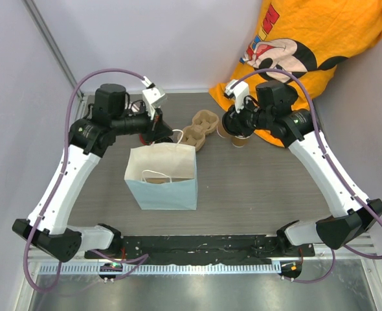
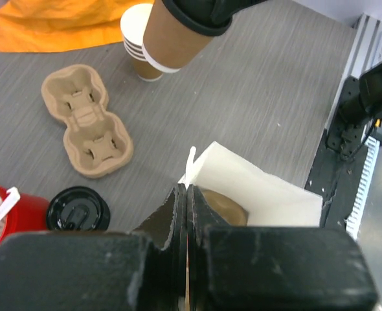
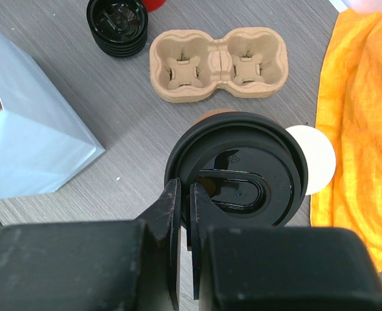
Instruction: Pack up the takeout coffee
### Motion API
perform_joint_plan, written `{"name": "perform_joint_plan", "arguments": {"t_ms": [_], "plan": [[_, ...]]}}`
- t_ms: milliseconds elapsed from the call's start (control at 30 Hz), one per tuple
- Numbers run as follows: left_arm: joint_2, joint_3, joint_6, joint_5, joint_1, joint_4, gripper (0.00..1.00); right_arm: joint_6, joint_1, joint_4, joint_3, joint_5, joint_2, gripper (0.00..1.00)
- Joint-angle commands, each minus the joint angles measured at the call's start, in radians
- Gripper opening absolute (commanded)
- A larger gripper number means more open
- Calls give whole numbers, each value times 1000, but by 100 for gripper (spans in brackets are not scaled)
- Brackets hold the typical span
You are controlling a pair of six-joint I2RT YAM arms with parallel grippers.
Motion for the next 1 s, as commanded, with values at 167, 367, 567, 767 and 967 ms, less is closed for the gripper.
{"name": "perform_joint_plan", "arguments": {"t_ms": [167, 367, 567, 767, 967], "plan": [[105, 106, -271, -230, -47, 166, 0, 30, -30, 64, 25, 46, -40, 1], [167, 165, -392, -313, -48, 197, 0, 36, -49, 72, 29, 47, -39, 1], [201, 185, -463, -350, -54, 222, 0, 38, -55, 73, 35, 49, -36, 1], [207, 172, -533, -411, -56, 238, 0, 54, -66, 81, 58, 62, -21, 1], [204, 158, -610, -453, -56, 251, 0, 79, -69, 53, 159, 108, 33, 1]]}}
